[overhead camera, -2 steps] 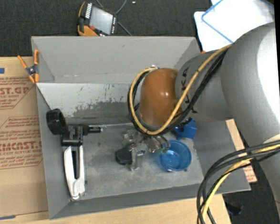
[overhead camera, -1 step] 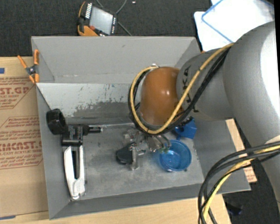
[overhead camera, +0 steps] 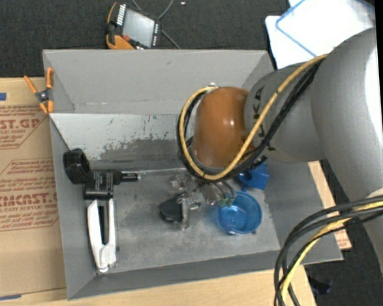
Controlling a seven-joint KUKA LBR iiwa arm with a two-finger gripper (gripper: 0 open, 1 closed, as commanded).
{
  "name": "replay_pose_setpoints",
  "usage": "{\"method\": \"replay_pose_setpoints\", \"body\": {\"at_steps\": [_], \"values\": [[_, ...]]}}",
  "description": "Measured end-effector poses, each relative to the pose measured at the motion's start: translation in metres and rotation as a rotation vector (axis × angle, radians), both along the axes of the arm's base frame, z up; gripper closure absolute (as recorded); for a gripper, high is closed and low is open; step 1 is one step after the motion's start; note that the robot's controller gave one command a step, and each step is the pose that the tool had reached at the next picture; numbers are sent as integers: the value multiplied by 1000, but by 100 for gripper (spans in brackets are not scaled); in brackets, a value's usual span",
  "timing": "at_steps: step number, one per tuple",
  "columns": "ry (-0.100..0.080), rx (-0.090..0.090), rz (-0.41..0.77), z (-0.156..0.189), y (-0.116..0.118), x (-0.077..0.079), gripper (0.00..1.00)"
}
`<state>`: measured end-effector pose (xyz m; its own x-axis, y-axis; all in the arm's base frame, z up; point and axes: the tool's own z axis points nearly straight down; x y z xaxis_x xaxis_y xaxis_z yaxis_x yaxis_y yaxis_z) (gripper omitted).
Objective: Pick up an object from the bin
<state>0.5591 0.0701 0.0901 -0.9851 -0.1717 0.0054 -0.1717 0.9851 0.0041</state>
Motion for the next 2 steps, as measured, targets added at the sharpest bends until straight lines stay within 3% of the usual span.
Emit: {"method": "replay_pose_setpoints", "body": {"at_steps": [2], "values": [[0, 0, 0, 28, 0, 0, 100]]}}
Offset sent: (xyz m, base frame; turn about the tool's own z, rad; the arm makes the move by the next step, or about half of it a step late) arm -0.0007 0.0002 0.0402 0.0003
